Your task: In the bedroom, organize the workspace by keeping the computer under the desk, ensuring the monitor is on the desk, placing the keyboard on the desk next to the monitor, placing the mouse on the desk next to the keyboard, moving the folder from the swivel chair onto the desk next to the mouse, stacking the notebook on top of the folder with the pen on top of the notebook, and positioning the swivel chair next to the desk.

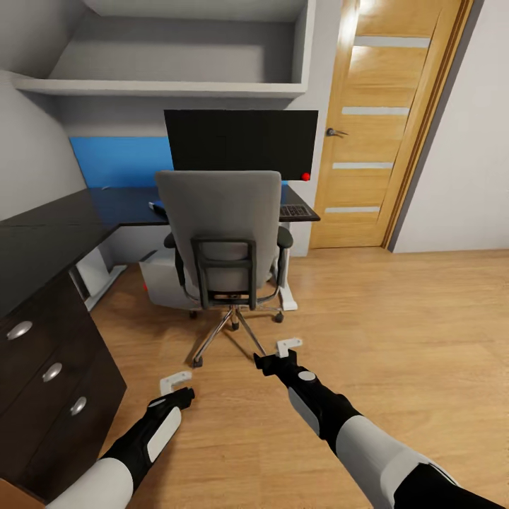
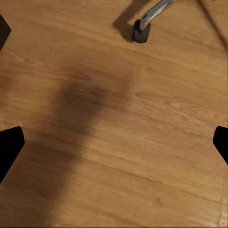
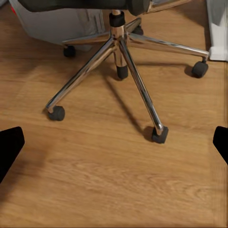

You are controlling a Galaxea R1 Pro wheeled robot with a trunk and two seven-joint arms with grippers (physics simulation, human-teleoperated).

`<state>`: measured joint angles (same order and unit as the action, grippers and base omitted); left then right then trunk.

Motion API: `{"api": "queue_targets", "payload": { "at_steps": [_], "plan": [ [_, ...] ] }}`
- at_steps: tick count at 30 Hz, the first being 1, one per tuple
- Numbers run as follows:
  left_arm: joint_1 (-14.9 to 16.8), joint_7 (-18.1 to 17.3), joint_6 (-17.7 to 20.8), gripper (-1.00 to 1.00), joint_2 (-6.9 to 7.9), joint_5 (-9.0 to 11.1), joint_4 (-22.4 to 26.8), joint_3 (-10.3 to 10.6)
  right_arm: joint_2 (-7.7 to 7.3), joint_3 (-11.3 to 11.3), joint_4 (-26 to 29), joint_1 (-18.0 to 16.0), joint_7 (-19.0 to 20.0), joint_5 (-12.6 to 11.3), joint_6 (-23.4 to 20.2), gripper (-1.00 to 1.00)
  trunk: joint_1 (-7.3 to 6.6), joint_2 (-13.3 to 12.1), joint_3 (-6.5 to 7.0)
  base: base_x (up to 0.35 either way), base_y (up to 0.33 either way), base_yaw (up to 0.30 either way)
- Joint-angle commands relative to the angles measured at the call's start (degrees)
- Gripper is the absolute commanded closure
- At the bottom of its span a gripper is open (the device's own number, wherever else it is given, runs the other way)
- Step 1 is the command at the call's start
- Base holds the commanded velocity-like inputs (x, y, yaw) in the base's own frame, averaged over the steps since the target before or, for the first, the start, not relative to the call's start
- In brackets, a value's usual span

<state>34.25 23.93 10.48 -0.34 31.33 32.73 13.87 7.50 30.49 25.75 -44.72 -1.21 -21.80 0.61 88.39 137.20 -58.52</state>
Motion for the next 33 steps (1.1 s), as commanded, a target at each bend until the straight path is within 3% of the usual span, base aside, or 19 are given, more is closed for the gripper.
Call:
{"api": "queue_targets", "payload": {
  "at_steps": [1,12,18,26,28,33],
  "plan": [
    [0.03,0.48,0.18,-1.00,0.06,0.39,-0.27,0.32,-0.11,0.37,-0.04,-0.05,-0.14,-0.59,0.05,-1.00,-0.01,0.02,-0.05,-0.019,-0.005,0.000],
    [-0.01,0.51,0.10,-1.00,0.14,0.47,-3.01,0.28,-0.52,0.38,-1.90,0.96,-0.32,-0.74,0.08,-1.00,-1.99,-3.59,1.56,-0.005,-0.001,0.000],
    [-0.03,0.56,-0.05,-1.00,0.10,0.38,-8.70,0.31,-0.61,0.37,-6.32,1.82,-0.41,-0.64,0.42,-1.00,-3.31,-5.99,2.64,0.000,0.000,0.000],
    [-0.06,-2.43,-11.82,-1.00,0.09,0.34,-20.36,0.31,-1.06,0.34,-15.18,1.99,-0.30,-1.17,1.32,-1.00,-5.07,-9.20,4.08,0.000,0.000,0.000],
    [-0.06,-5.45,-16.49,-1.00,0.09,0.33,-26.52,0.31,-1.10,0.30,-19.64,2.35,-0.33,-1.40,5.59,-1.00,-5.51,-10.00,4.44,0.000,0.000,0.000],
    [-0.06,-6.64,-17.50,-1.00,-0.03,0.31,-29.58,0.35,-0.98,0.34,-22.82,3.38,-0.40,-1.41,10.69,-1.00,-6.60,-12.01,5.33,0.000,0.000,0.000]
  ]
}}
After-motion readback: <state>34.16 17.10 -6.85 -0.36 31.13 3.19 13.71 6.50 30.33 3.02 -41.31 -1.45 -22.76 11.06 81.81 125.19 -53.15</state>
